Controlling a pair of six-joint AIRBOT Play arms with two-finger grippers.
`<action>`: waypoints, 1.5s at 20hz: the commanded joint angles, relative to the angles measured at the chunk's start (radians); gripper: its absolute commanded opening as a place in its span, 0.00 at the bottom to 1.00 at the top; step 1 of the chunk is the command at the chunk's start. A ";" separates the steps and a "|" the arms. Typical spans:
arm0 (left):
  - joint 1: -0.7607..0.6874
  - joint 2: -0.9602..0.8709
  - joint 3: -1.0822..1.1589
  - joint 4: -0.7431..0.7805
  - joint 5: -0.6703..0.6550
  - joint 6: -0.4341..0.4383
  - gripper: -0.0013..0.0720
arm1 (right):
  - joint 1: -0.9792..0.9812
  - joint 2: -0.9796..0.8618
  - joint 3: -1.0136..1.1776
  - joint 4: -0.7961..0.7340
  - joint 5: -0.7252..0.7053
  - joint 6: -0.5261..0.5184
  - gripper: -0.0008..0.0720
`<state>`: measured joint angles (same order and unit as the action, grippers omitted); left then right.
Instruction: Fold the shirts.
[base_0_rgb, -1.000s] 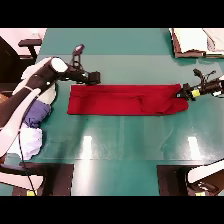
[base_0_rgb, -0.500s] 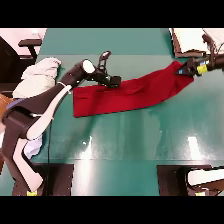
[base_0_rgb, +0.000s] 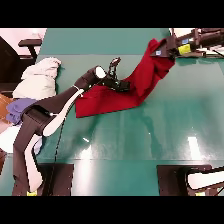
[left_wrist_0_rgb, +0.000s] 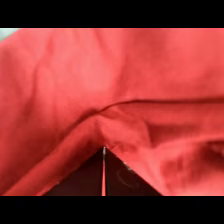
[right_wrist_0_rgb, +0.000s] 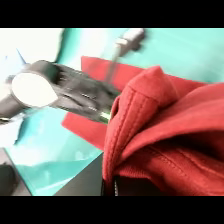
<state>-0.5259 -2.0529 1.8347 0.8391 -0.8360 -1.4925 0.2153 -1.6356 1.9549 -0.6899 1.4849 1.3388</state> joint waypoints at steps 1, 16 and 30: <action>0.002 -0.006 0.004 -0.009 0.005 0.001 0.05 | 0.080 -0.035 0.053 0.018 -0.018 0.004 0.03; 0.616 0.616 0.037 0.231 -0.258 0.001 0.05 | 0.619 -0.297 0.059 0.267 -0.409 -0.317 0.73; 0.610 0.658 0.020 0.254 -0.508 0.034 0.05 | 0.021 -0.075 -0.446 -0.061 -0.204 -0.080 0.68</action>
<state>0.1051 -1.3880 1.8595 1.0916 -1.2861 -1.4609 0.3489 -1.7348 1.6184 -0.7433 1.2682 1.2400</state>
